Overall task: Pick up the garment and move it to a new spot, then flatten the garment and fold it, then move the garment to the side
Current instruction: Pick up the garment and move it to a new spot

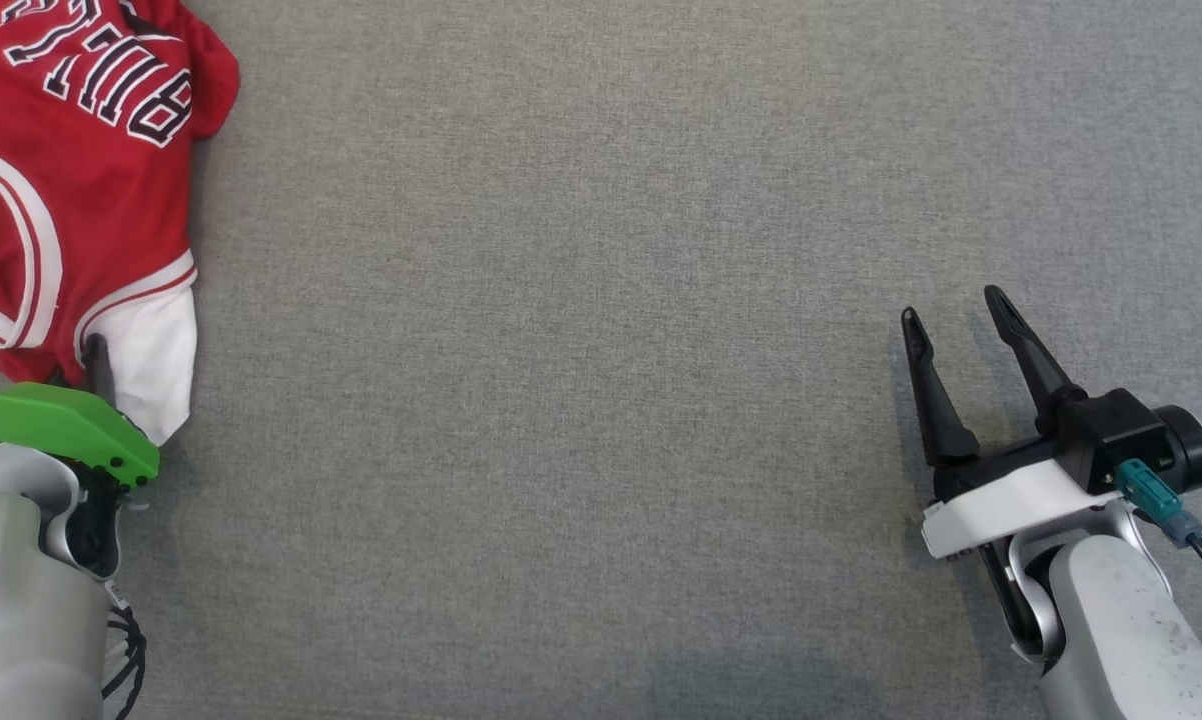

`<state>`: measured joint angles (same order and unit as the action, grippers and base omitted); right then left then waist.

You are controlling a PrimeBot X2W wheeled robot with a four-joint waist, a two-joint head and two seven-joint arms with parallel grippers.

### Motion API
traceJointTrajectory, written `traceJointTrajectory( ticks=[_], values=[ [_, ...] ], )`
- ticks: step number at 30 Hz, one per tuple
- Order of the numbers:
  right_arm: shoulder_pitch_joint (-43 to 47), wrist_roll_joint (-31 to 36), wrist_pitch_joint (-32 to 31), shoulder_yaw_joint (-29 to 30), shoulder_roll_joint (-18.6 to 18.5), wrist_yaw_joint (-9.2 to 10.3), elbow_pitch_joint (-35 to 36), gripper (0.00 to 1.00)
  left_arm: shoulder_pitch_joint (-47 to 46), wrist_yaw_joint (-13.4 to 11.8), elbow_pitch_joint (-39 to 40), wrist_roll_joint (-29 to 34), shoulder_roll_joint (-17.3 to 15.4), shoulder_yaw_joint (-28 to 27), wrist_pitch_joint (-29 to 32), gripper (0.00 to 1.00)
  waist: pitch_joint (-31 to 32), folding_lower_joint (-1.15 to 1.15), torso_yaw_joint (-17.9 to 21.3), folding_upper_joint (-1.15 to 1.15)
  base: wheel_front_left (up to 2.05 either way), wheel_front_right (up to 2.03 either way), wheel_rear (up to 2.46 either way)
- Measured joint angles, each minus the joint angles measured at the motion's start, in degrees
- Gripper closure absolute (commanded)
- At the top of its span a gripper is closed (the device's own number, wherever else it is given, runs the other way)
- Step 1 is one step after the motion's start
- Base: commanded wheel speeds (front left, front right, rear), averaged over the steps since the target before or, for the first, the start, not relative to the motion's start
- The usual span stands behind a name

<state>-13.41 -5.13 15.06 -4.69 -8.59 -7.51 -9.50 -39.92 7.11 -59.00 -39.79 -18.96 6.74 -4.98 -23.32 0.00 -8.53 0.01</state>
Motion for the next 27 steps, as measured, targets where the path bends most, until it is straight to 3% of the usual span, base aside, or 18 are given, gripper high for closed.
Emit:
traceJointTrajectory(
  ticks=[7, 12, 20, 27],
  values=[
    [0.7, 0.0, 0.0, 0.6, 0.6, 0.0, -0.2, 0.0, -0.4, 0.1, -1.0, 0.2, -0.2, 1.4, -2.0, 1.0, 1.3, 0.0, -0.1, 0.0, 0.0, 0.0, 0.0],
    [1.7, 0.0, 0.0, 1.0, 0.9, 0.0, -0.5, 0.0, 0.2, 0.2, 2.9, 0.4, -1.3, 2.7, -3.5, 1.0, 3.2, 0.0, -0.6, 0.0, 0.0, 0.0, 0.0],
    [3.8, -0.3, 0.0, 1.1, 2.0, 0.0, -0.8, 0.0, 1.9, 0.1, 18.5, 0.2, -6.8, 3.0, -1.0, 1.0, 7.1, 0.0, -1.4, 0.0, 0.0, 0.0, 0.0],
    [4.3, -0.8, 0.0, 1.0, 2.7, 0.0, -1.2, 0.0, 1.8, -3.8, 34.4, 0.1, -11.7, 1.6, 5.2, 1.0, 9.8, 0.0, -1.5, 0.0, 0.0, 0.0, 0.0]
  ],
)
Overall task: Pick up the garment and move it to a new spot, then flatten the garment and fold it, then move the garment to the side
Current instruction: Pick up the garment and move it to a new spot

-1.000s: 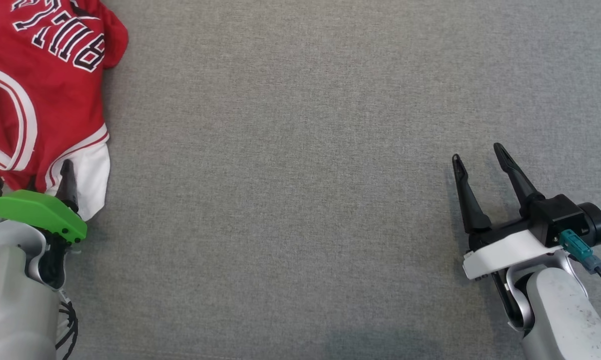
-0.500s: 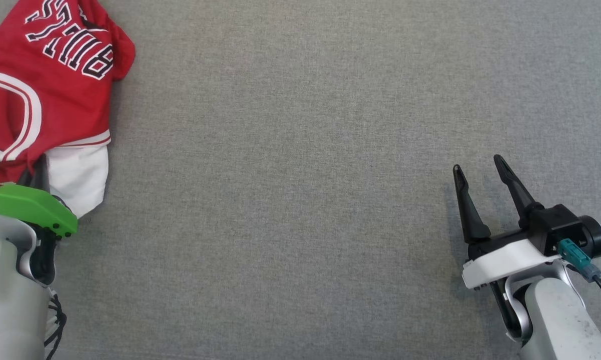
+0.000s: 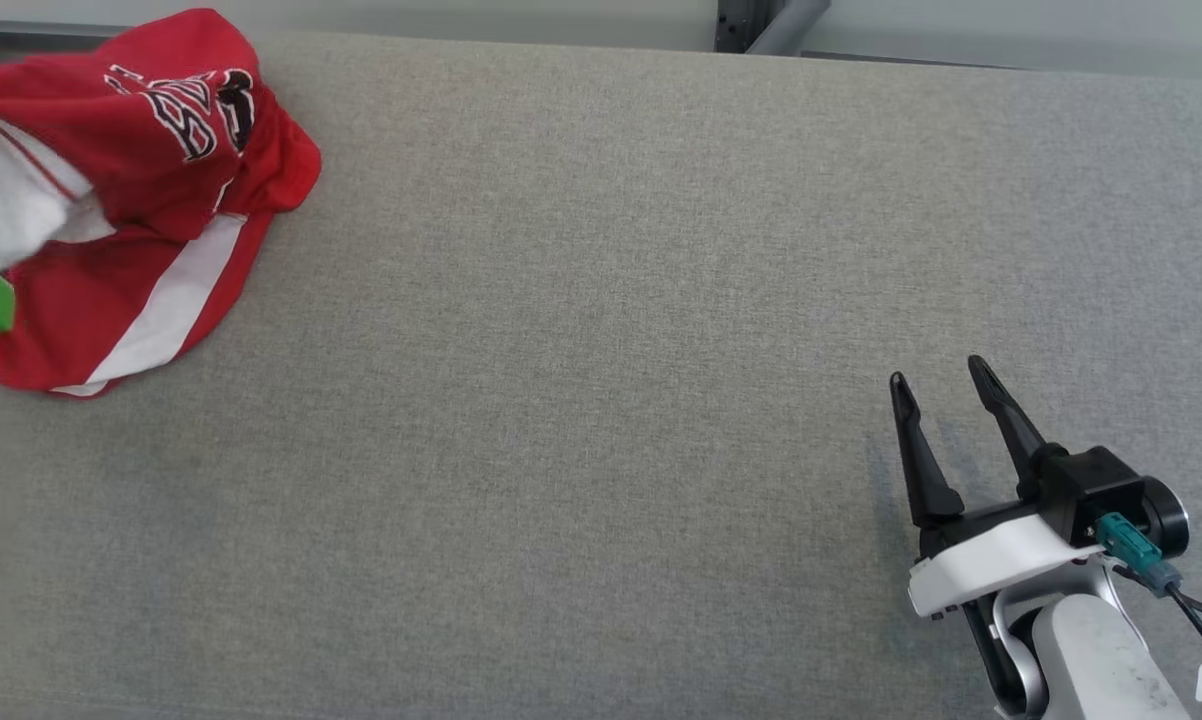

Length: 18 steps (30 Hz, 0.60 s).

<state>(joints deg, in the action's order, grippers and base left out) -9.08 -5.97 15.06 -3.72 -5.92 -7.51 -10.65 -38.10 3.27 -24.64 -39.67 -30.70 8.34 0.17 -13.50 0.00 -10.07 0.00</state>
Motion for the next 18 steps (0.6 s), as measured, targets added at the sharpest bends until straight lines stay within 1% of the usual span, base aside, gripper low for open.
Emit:
traceJointTrajectory(
  ticks=[1, 2, 4, 9, 12, 15, 16, 18],
  values=[
    [0.3, -0.1, 0.0, 0.0, 0.1, 0.0, -0.1, 0.0, 0.0, -0.6, 2.6, 0.0, -0.8, -0.2, 1.2, 1.0, 0.4, 0.0, 0.1, 0.0, 0.0, 0.0, 0.0],
    [0.8, -0.2, 0.0, 0.0, 0.4, 0.0, -0.2, 0.0, -0.4, -1.8, 7.8, 0.3, -1.8, -0.2, 3.3, 1.0, 1.1, 0.0, 0.4, 0.0, 0.0, 0.0, 0.0],
    [0.9, -0.3, 0.0, 0.1, 0.6, 0.0, -0.2, 0.0, -1.1, -2.7, 13.0, 0.6, -2.6, 0.3, 5.5, 1.0, 1.6, 0.0, 1.0, 0.0, 0.0, 0.0, 0.0],
    [1.7, -0.5, 0.0, 0.5, 1.4, 0.0, -0.2, 0.0, -2.3, -4.3, 24.1, 0.9, -2.7, 2.4, 10.8, 1.0, 2.6, 0.0, 3.1, 0.0, 0.0, 0.0, 0.0],
    [1.8, -0.5, 0.0, 0.7, 1.6, 0.0, -0.1, 0.0, -3.1, -4.9, 29.5, 0.7, -1.6, 4.2, 13.2, 1.0, 3.1, 0.0, 4.5, 0.0, 0.0, 0.0, 0.0],
    [1.9, -0.6, 0.0, 1.1, 1.9, 0.0, -0.1, 0.0, -3.8, -5.3, 33.9, -0.4, 0.5, 6.3, 15.5, 1.0, 3.5, 0.0, 6.1, 0.0, 0.0, 0.0, 0.0],
    [1.9, -0.7, 0.0, 1.3, 2.1, 0.0, -0.1, 0.0, -4.4, -5.3, 36.2, -0.6, 1.6, 7.9, 16.8, 1.0, 3.7, 0.0, 7.2, 0.01, 0.0, 0.0, 0.0],
    [2.0, -0.7, 0.0, 1.3, 2.2, 0.0, 0.0, 0.0, -5.0, -5.3, 38.2, -1.1, 2.9, 9.5, 18.1, 1.0, 3.9, 0.0, 8.4, 0.0, 0.0, 0.0, 0.0]
  ],
)
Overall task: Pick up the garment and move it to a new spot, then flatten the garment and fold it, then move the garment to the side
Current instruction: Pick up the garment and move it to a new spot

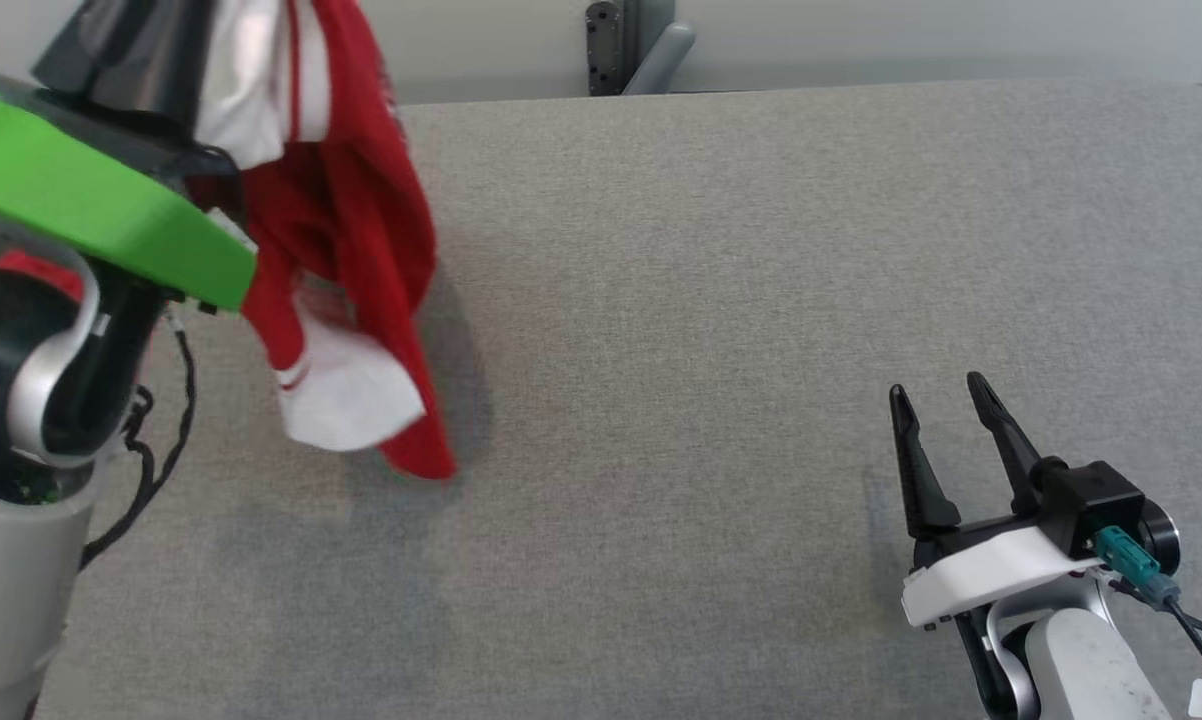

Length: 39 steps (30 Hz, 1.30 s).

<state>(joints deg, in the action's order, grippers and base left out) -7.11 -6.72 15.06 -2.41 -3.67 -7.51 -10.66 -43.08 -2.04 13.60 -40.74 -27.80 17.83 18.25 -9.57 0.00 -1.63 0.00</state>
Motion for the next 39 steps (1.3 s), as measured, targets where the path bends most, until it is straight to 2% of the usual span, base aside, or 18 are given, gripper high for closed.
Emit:
traceJointTrajectory(
  ticks=[10, 17, 23, 27, 39],
  values=[
    [0.1, -0.3, 0.0, -0.3, 0.7, 0.0, -0.2, 0.0, -4.5, 1.0, 6.5, -2.6, 7.4, 8.1, 4.2, 1.0, 0.5, 0.0, 6.2, 0.0, 0.0, 0.0, 0.0],
    [0.0, -0.6, 0.0, -0.5, 0.8, 0.0, -0.2, 0.0, -6.0, 0.7, 2.8, -2.2, 9.0, 10.1, 4.7, 1.0, 0.1, 0.0, 9.5, 0.0, 0.0, 0.0, 0.0],
    [-0.3, -1.9, 0.0, -0.8, 0.8, 0.0, -0.1, 0.0, -1.1, 1.0, -6.8, -1.5, 8.3, 10.6, 1.7, 1.0, -1.1, 0.0, 11.6, 0.0, 0.0, 0.0, 0.0],
    [-0.3, -2.3, 0.0, -0.9, 0.8, 0.0, 0.2, 0.0, 1.6, 1.9, -15.3, 0.9, 8.0, 11.8, -3.0, 1.0, -2.2, 0.0, 12.6, 0.0, 0.0, 0.0, 0.0],
    [-1.3, -2.3, 0.0, -1.1, 0.8, 0.0, -0.1, 0.0, 6.3, 5.3, -43.6, 0.9, 13.7, 12.8, -17.6, 1.0, -4.7, 0.0, 13.6, 0.0, 0.0, 0.0, 0.0]
  ],
)
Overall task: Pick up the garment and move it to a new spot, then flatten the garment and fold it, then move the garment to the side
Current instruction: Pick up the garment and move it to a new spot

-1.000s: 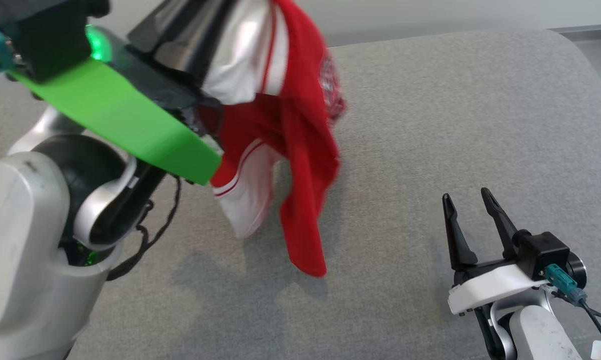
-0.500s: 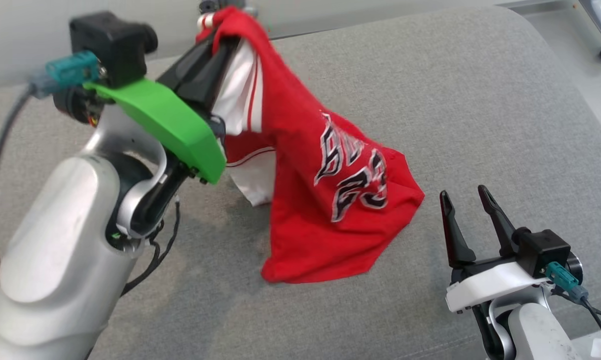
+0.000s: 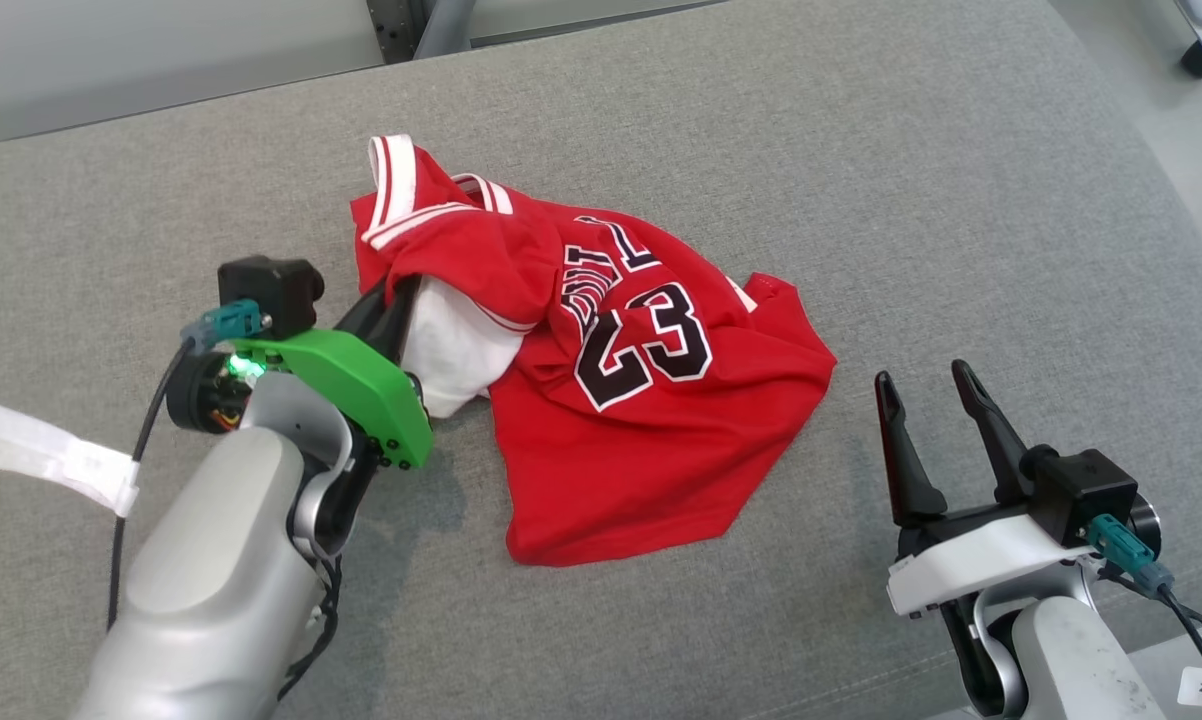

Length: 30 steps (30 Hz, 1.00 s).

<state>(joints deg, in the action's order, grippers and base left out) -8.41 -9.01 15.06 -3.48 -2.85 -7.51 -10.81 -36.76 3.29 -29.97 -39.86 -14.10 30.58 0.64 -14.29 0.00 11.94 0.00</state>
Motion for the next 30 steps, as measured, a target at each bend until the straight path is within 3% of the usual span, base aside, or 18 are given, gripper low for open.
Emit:
traceJointTrajectory(
  ticks=[11, 12, 13, 14, 15, 25, 30],
  values=[
    [0.0, 1.2, 0.0, 0.3, 0.0, 0.0, -0.4, 0.0, -1.6, 2.9, -12.5, -1.4, 4.5, 1.4, -5.8, 1.0, 0.9, 0.0, -1.6, 0.0, 0.0, 0.0, 0.0],
    [0.0, 1.2, 0.0, 0.3, 0.0, 0.0, -0.4, 0.0, -1.8, 3.1, -13.0, -1.9, 4.9, 1.6, -5.8, 0.91, 1.0, 0.0, -1.8, 0.0, 0.0, 0.0, 0.0],
    [0.0, 1.3, 0.0, 0.3, 0.0, 0.0, -0.4, 0.0, -1.9, 3.3, -13.4, -2.1, 5.2, 1.8, -5.8, 0.6, 1.1, 0.0, -2.0, 0.0, 0.0, 0.0, 0.0],
    [0.0, 1.4, 0.0, 0.4, 0.0, 0.0, -0.5, 0.0, -1.9, 3.3, -13.8, -2.2, 5.4, 2.2, -5.8, 0.1, 1.3, 0.0, -2.1, 0.0, 0.0, 0.0, 0.0],
    [0.0, 1.5, 0.0, 0.4, 0.0, 0.0, -0.5, 0.0, -2.0, 3.4, -14.0, -2.2, 5.5, 2.4, -6.0, 0.0, 1.5, 0.0, -2.3, 0.0, 0.0, 0.0, 0.0],
    [2.3, 2.7, 0.0, 1.6, 0.0, 0.0, -0.5, 0.0, 3.0, 3.1, -9.7, -0.3, 4.8, 3.5, -13.0, 0.0, 4.5, 0.0, -3.3, 0.0, 0.0, 0.0, 0.0],
    [3.6, 3.0, 0.0, 2.4, -0.5, 0.0, -0.3, 0.0, 7.7, 1.4, -5.4, 0.5, 4.1, 3.1, -14.7, 0.0, 6.0, 0.0, -4.1, 0.0, 0.0, 0.0, 0.0]
  ],
)
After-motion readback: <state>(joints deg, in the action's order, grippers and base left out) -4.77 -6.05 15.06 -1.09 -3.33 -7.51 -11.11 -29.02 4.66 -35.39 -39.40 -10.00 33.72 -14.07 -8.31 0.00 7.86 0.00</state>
